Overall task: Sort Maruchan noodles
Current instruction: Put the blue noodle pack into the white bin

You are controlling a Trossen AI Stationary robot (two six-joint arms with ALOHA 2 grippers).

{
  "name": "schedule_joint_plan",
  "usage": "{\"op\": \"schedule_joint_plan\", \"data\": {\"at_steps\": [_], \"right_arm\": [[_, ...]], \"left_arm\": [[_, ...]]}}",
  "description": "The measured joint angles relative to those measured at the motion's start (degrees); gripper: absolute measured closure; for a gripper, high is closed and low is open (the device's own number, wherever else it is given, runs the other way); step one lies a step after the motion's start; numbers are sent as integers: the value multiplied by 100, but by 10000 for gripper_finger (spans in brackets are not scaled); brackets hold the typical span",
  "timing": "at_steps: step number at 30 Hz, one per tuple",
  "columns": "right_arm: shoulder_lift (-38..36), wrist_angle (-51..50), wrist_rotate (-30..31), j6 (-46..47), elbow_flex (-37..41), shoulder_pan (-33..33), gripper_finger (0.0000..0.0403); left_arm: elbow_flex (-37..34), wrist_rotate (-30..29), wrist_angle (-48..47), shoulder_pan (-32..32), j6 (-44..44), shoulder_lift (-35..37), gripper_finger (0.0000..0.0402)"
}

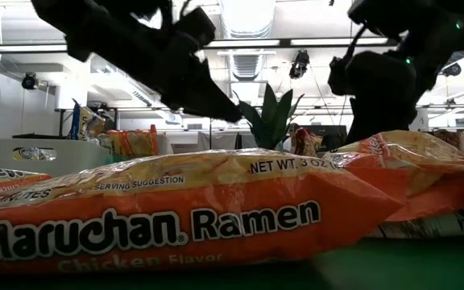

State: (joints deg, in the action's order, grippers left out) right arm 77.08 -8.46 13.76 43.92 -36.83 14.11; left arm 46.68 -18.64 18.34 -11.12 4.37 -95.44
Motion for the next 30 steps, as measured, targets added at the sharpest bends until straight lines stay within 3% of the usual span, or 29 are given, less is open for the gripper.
{"op": "schedule_joint_plan", "data": {"at_steps": [7,14,22,30], "right_arm": [[-3,1001,173,-2,726,-8,394],[-4,1725,494,-22,1282,-13,394],[-4,1783,734,-135,1376,-13,394],[-4,1783,792,-267,1376,-13,394]], "left_arm": [[55,180,328,304,500,-244,216],[54,174,368,664,1702,-267,216],[57,400,357,921,3127,-401,216],[466,778,348,948,3762,-1142,202]]}}
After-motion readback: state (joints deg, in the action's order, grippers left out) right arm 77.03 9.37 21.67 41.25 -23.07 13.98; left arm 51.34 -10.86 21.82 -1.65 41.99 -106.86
